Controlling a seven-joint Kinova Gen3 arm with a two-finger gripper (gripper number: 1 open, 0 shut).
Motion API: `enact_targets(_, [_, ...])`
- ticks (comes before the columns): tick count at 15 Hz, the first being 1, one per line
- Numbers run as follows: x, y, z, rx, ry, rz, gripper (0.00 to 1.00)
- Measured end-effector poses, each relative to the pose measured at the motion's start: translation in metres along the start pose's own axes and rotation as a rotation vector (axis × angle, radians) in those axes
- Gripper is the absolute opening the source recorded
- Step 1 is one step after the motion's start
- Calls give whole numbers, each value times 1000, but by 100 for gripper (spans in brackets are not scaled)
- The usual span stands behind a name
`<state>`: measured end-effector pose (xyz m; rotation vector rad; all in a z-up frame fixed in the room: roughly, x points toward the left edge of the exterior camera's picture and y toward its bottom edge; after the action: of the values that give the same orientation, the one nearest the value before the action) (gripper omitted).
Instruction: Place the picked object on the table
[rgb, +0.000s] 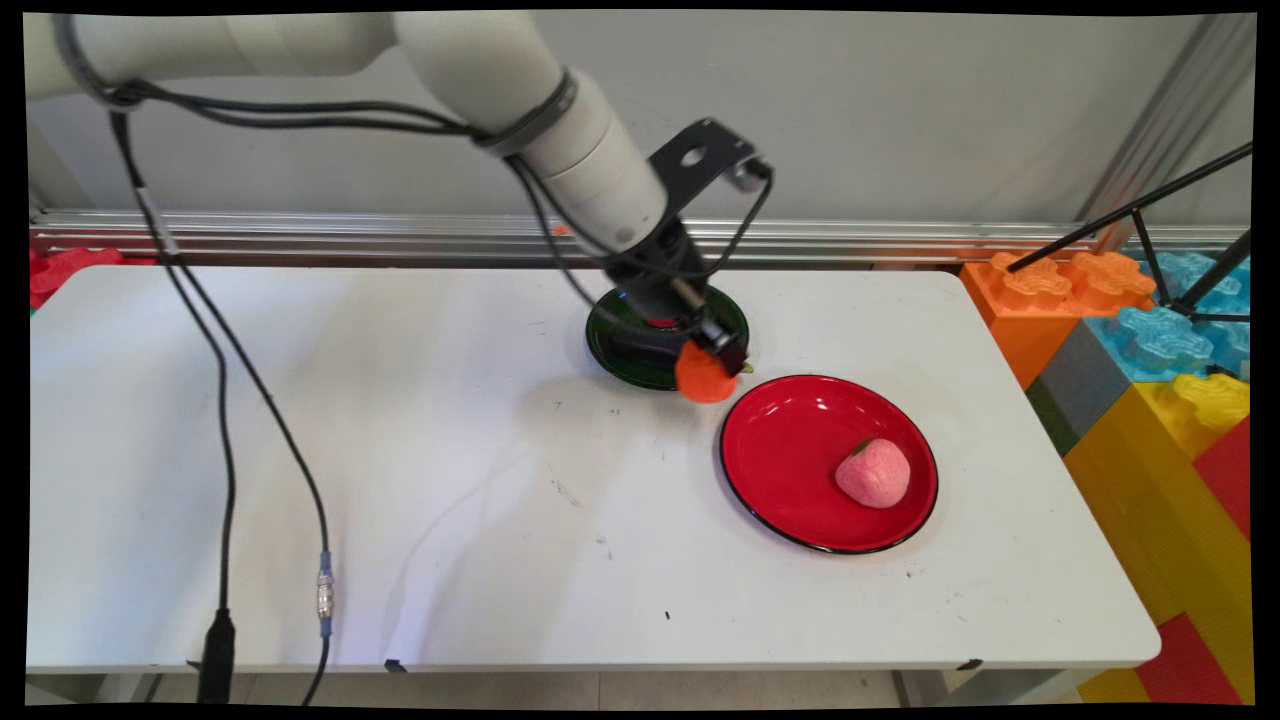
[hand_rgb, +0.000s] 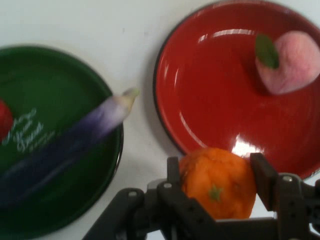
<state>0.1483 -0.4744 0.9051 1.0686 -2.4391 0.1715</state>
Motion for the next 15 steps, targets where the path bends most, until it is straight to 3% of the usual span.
enact_targets(7, [-56, -10, 23, 27, -25, 21, 0])
enact_targets(15, [-86, -28, 60, 34, -7, 56, 0])
